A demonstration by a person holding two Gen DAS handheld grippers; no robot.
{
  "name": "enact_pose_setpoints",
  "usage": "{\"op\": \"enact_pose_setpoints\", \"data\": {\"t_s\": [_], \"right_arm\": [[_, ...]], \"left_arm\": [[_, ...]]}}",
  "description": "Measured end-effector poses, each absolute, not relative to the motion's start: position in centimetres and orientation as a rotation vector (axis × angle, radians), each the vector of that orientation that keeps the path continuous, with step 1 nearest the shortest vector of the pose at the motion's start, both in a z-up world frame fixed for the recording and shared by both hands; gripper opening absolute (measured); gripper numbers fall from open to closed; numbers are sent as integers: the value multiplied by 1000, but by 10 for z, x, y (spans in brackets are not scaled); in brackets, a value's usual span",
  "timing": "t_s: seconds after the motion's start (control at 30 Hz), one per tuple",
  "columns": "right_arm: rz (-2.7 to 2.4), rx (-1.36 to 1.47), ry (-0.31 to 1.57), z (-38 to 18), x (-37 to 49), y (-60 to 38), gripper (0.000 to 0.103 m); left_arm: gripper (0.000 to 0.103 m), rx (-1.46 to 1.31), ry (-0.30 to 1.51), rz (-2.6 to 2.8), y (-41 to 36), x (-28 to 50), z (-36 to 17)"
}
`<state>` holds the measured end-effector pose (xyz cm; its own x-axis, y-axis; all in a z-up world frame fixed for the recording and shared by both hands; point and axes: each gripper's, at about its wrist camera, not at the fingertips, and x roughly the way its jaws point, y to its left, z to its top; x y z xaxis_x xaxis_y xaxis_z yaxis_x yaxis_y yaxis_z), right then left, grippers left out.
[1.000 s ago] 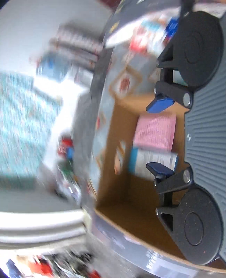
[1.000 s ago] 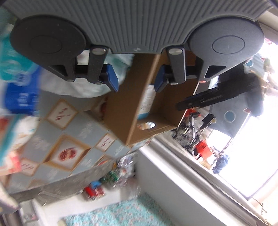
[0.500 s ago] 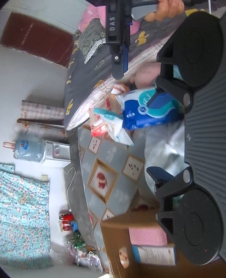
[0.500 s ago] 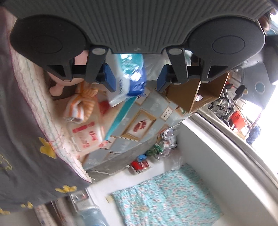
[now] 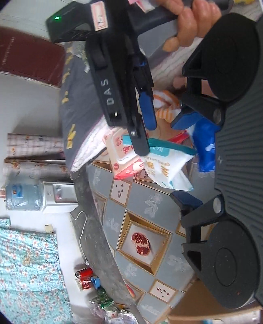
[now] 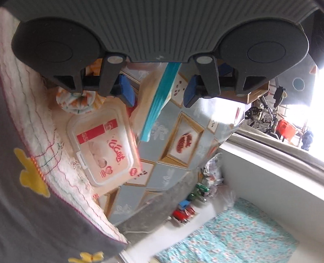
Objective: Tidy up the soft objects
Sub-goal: 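Reach the right tool to the white tissue packet and close on it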
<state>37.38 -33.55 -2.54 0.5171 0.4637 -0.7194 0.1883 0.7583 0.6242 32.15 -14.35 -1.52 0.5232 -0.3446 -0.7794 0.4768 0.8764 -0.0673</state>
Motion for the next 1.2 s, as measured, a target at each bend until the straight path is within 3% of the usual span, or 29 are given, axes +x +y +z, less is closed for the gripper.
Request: {"op": "enact_pose_setpoints", "data": {"t_s": [0.1,0.17,0.23,0.3,0.37,0.4,0.5,0.73,0.8,0.87,0.93,0.97,1.2], "right_arm": [[164,737,1036,-36,382,-337,51],[165,757,1033,-42,387,-338,45],[165,764,1026,-45,389,-338,31],[168,774,1024,-48,390,-337,21],[187,797,1022,-50,390,-337,11],[197,802,1018,-49,390,-336,8],[226,779,986,-36,385,-328,5],[257,721,951,-1,377,-315,9],[273,679,966,5,382,-311,15],[283,638,984,8,390,-307,32],[316,579,1023,7,405,-301,51],[327,552,1042,5,413,-298,52],[387,413,1228,-24,483,-278,57]], "left_arm": [[62,159,930,-471,-151,338,-27],[61,155,950,-466,-154,347,-33],[56,142,975,-458,-155,353,-38],[44,124,1001,-456,-154,358,-43],[14,102,1030,-449,-154,360,-46],[6,91,1039,-442,-152,361,-47],[1,76,1014,-424,-147,356,-41],[2,56,967,-409,-127,342,-12],[8,7,988,-389,-116,343,-10],[29,-78,1022,-349,-100,349,-13],[41,-167,1064,-319,-85,356,-21],[46,-205,1087,-316,-80,361,-25],[52,-337,1197,-344,-75,389,-57]]}}
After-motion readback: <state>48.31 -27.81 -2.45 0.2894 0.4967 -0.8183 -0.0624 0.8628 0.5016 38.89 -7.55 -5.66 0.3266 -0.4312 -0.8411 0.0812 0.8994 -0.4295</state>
